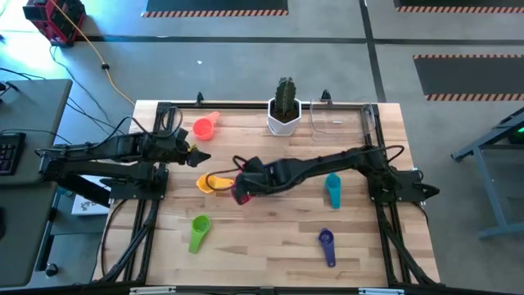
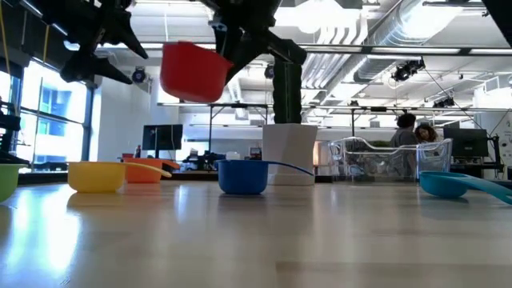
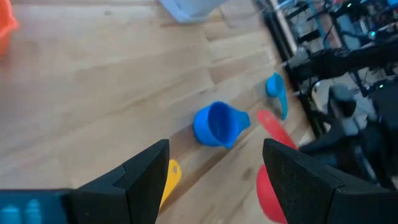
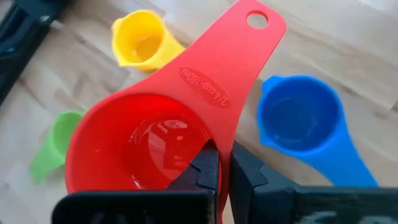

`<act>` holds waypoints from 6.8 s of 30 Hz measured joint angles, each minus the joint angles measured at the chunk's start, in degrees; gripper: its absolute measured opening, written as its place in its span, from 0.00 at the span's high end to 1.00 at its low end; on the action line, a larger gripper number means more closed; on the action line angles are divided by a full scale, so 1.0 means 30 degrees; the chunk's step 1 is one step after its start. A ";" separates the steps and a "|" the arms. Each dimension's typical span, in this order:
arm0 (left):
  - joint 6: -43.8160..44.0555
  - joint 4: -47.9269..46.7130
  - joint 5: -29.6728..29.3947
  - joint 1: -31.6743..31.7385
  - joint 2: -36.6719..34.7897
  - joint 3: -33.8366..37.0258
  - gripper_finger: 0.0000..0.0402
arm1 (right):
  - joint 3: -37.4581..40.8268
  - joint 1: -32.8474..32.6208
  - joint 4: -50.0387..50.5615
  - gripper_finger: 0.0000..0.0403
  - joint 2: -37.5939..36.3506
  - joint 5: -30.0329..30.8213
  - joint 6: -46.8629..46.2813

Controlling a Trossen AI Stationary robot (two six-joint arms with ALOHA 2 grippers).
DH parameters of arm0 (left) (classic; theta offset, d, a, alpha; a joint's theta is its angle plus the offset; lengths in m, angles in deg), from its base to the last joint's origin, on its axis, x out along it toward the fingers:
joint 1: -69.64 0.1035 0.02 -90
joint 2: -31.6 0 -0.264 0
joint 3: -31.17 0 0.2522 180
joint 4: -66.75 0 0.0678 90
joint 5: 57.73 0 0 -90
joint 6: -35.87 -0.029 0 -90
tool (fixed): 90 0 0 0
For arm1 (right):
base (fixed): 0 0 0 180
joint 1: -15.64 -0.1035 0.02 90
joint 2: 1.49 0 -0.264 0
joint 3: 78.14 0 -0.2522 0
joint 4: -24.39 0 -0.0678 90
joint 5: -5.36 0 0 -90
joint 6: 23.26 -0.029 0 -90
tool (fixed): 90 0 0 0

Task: Nest measuring cups in basket
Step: Stack the red measuring cup on top of the orange measuring cup

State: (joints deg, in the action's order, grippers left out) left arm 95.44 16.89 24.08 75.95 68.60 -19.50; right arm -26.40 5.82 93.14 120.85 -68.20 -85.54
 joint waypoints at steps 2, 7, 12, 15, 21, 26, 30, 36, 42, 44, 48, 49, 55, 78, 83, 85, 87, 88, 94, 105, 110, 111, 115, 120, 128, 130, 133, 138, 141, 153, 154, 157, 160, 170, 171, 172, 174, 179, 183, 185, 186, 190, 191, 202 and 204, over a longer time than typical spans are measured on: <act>0.0088 -0.0003 0.0343 0.0000 0.0528 -0.0002 0.38 | 0.0000 0.0349 0.0055 0.99 0.0000 -0.0152 0.0294; -0.0212 0.0240 0.0583 0.0000 0.2029 0.0002 0.38 | 0.0000 0.1129 0.0054 0.99 0.0000 -0.0535 0.0910; -0.0400 0.1865 0.0835 0.0000 0.3379 -0.0004 0.38 | 0.0000 0.1885 0.0050 0.99 0.0000 -0.0924 0.1704; -0.0406 0.2731 0.1259 0.0000 0.4173 -0.0005 0.38 | 0.0000 0.2308 0.0047 0.99 0.0000 -0.0992 0.2313; -0.0043 0.3548 0.2049 0.0000 0.5322 -0.0006 0.38 | 0.0000 0.3035 0.0342 0.99 0.0000 -0.1139 0.3377; -0.0087 0.3395 0.2456 0.0015 0.5980 -0.0567 0.38 | 0.0000 0.3524 0.0447 0.99 0.0000 -0.1646 0.4418; -0.0798 0.3164 0.2497 0.0048 0.6636 -0.1805 0.38 | 0.0000 0.3782 0.0455 1.00 0.0000 -0.1851 0.5017; -0.2365 0.0723 0.2522 0.0750 0.8338 -0.3741 0.38 | 0.0000 0.3961 0.0513 1.00 0.0000 -0.2061 0.5815; -0.4558 0.0437 0.3149 0.1471 0.9982 -0.5078 0.38 | 0.0000 0.4150 0.0526 1.00 0.0000 -0.2527 0.6395; -0.5126 0.0383 0.3159 0.1666 1.0451 -0.5377 0.38 | 0.0000 0.4195 0.0562 1.00 0.0000 -0.2627 0.6710; -0.5245 0.0416 0.3156 0.1829 1.1284 -0.5696 0.38 | 0.0000 0.4394 0.0521 1.00 0.0000 -0.2309 0.7089; -0.5245 0.0414 0.3162 0.1829 1.1460 -0.5703 0.38 | 0.0000 0.4425 0.0475 1.00 0.0000 -0.2262 0.7139; -0.5122 0.0639 0.3605 0.1862 1.2152 -0.5710 0.38 | 0.0000 0.4530 0.0609 1.00 0.0007 -0.1632 0.7645; -0.5918 0.0574 0.5565 0.3118 1.2158 -0.5710 0.38 | 0.0000 0.4952 -0.0070 0.99 0.0015 -0.3642 1.0072; -0.6247 0.0231 0.5604 0.3604 1.2135 -0.5718 0.38 | 0.0000 0.5204 0.0464 0.99 0.0015 -0.3990 0.9915; -0.6373 0.0150 0.5609 0.3730 1.2068 -0.5713 0.38 | 0.0000 0.5280 0.0757 0.99 0.0015 -0.4190 0.9914; -0.6450 -0.0037 0.5488 0.3855 1.2057 -0.5832 0.38 | 0.0000 0.5293 0.1090 0.99 0.0015 -0.4210 0.9915; -0.6447 -0.0229 0.5345 0.3947 1.2063 -0.5906 0.38 | 0.0000 0.5295 0.1146 0.99 0.0015 -0.4213 0.9857; -0.6890 -0.0237 0.3740 0.4033 1.2056 -0.6279 0.40 | -0.0007 0.5317 0.1085 0.99 0.0015 -0.4516 0.9181; -0.8636 0.0577 0.5659 0.3644 1.2056 -0.6286 0.49 | -0.0007 0.5528 0.0339 0.99 0.0018 -0.4812 1.0589; -0.8589 0.1830 0.6169 0.3038 1.2056 -0.6286 0.49 | -0.0007 0.5506 0.0061 0.99 0.0015 -0.4726 1.0919; -0.8553 0.1926 0.6228 0.2950 1.2056 -0.6286 0.49 | -0.0007 0.5492 0.0068 0.99 0.0015 -0.4811 1.0918; -0.8665 0.1710 0.6265 0.2834 1.2056 -0.6286 0.49 | -0.0160 0.5343 0.0009 0.99 0.0020 -0.5281 1.0919; -0.8954 0.1294 0.6393 0.2856 1.2201 -0.6308 0.49 | -0.0967 0.5251 0.0639 0.99 0.0029 -0.4945 1.0865; -0.8908 0.0476 0.5844 0.2885 1.2187 -0.6316 0.49 | -0.1100 0.5258 0.0967 0.99 0.0036 -0.5510 1.1801; -0.8902 0.0337 0.5844 0.2885 1.2187 -0.6322 0.49 | -0.1100 0.5258 0.0869 0.99 0.0044 -0.5610 1.1797; -0.8918 0.0287 0.5866 0.2871 1.2179 -0.6322 0.49 | -0.1100 0.5280 0.0643 0.99 0.0051 -0.6084 1.2093; -0.8764 0.0117 0.6482 0.2885 1.2441 -0.6330 0.49 | -0.1093 0.5215 0.0065 0.99 0.0058 -0.6433 1.2274; -0.8859 0.0109 0.6573 0.2885 1.2515 -0.6330 0.49 | -0.1093 0.5215 0.0115 0.99 0.0058 -0.6593 1.2270; -0.9012 0.0080 0.6651 0.2885 1.2522 -0.6322 0.59 | -0.1093 0.5185 0.0133 0.99 0.0058 -0.7073 1.0823; -0.9022 0.0087 0.6741 0.2885 1.2522 -0.6322 0.61 | -0.1093 0.5185 0.0118 0.99 0.0058 -0.7173 1.0776; -0.9070 0.0069 0.7262 0.2885 1.2522 -0.6315 0.66 | -0.1093 0.5120 0.0003 0.99 0.0058 -0.7350 1.0947; -0.9521 0.0080 0.7790 0.2856 1.2522 -0.6308 0.71 | -0.1093 0.4988 -0.0347 0.99 0.0058 -0.7352 1.1807; -0.9932 0.0306 0.7001 0.2878 1.2544 -0.6279 0.94 | -0.1093 0.4952 -0.0497 0.98 0.0058 -0.6804 1.2304; -1.0029 0.0311 0.6940 0.2872 1.2544 -0.6279 0.94 | -0.1093 0.4952 -0.0491 0.98 0.0058 -0.6820 1.2242; -1.0127 0.0325 0.6923 0.2871 1.2544 -0.6279 0.94 | -0.1093 0.4952 -0.0477 0.97 0.0058 -0.6870 1.2226; -1.0324 0.0362 0.6915 0.2856 1.2544 -0.6264 0.95 | -0.1093 0.4951 -0.0470 0.94 0.0058 -0.7001 1.2365; -1.0695 0.0415 0.6629 0.2856 1.2551 -0.6257 0.96 | -0.1093 0.4930 -0.0478 0.86 0.0028 -0.7222 1.2551; -1.0688 0.0452 0.6431 0.2849 1.2551 -0.6257 0.96 | -0.1093 0.4995 -0.0471 0.82 0.0007 -0.7291 1.2587; -1.0664 0.0474 0.6383 0.2854 1.2558 -0.6257 0.96 | -0.1093 0.5011 -0.0478 0.81 0.0007 -0.7289 1.2617; -1.0618 0.0474 0.6383 0.2826 1.2558 -0.6257 0.96 | -0.1093 0.5011 -0.0471 0.81 0.0007 -0.7287 1.2644; -1.0534 0.0474 0.6362 0.2739 1.2558 -0.6257 0.96 | -0.1100 0.4989 -0.0449 0.79 0.0007 -0.7309 1.2719; -1.0527 0.0474 0.6357 0.2739 1.2558 -0.6257 0.96 | -0.1100 0.4989 -0.0441 0.79 0.0000 -0.7314 1.2730; -1.0453 0.0481 0.6369 0.2747 1.2558 -0.6257 0.97 | -0.1107 0.4996 -0.0449 0.59 -0.0022 -0.7161 1.2989; -1.0598 0.0488 0.6352 0.2747 1.2558 -0.6257 0.97 | -0.1107 0.5009 -0.0436 0.55 -0.0022 -0.7161 1.2999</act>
State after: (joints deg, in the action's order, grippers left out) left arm 63.65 18.36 43.14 84.19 106.27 -38.27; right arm -29.72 20.85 91.83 120.78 -89.68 -46.54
